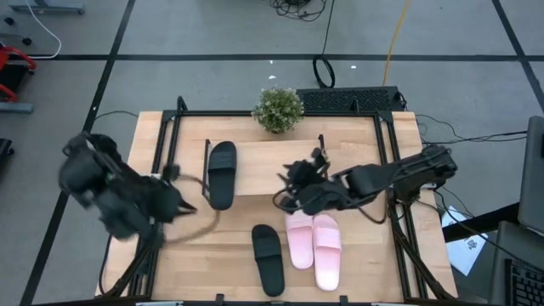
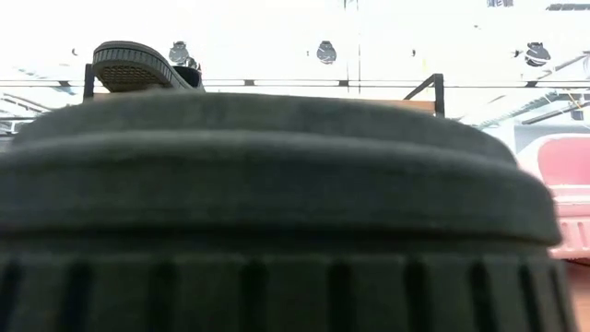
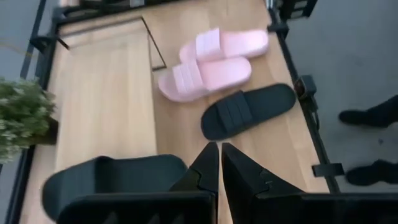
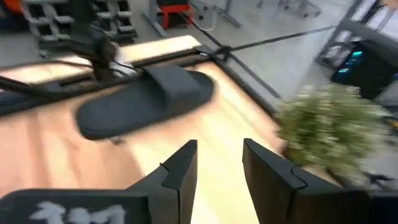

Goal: Pick and place slides into the shelf
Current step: Put the black slide on the shelf

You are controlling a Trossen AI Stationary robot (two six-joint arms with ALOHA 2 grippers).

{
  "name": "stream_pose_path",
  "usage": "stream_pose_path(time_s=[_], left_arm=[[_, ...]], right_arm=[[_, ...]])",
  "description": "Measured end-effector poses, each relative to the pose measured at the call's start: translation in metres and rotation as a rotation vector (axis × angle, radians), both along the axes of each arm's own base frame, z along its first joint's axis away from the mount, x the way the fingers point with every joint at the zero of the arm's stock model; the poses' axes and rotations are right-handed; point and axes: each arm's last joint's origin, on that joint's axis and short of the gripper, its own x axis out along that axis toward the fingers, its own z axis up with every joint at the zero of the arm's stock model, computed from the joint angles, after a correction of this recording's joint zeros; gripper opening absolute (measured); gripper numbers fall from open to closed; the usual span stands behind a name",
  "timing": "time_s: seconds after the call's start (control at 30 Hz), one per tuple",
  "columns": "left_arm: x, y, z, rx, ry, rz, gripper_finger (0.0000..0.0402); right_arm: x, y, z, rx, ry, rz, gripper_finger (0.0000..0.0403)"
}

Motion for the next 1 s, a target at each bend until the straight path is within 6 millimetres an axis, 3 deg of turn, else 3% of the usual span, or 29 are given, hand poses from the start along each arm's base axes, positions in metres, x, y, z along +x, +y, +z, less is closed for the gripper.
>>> stream_pose_path(time_s=[0.3,0.6,0.8,1.0], left_arm=[[0.066,-0.058,-0.040,-0.042,0.003,0.083,0.0019],[0.122,-0.107,-0.088,-0.196,0.006,0.176,0.0019],[0.147,-0.137,-0.132,-0.224,0.096,0.163,0.0019],[0.161,-0.149,-0.169,-0.159,0.172,0.165,0.0019]], right_arm=[[-0.047,-0.011,0.016,-0.067,0.072,0.047,0.0116],[-0.081,-0.021,-0.015,-0.017,0.085,0.113,0.0116],[-0.097,-0.026,-0.036,0.043,-0.060,0.144,0.0116],[-0.112,-0.027,-0.039,0.079,-0.228,0.231,0.0116]])
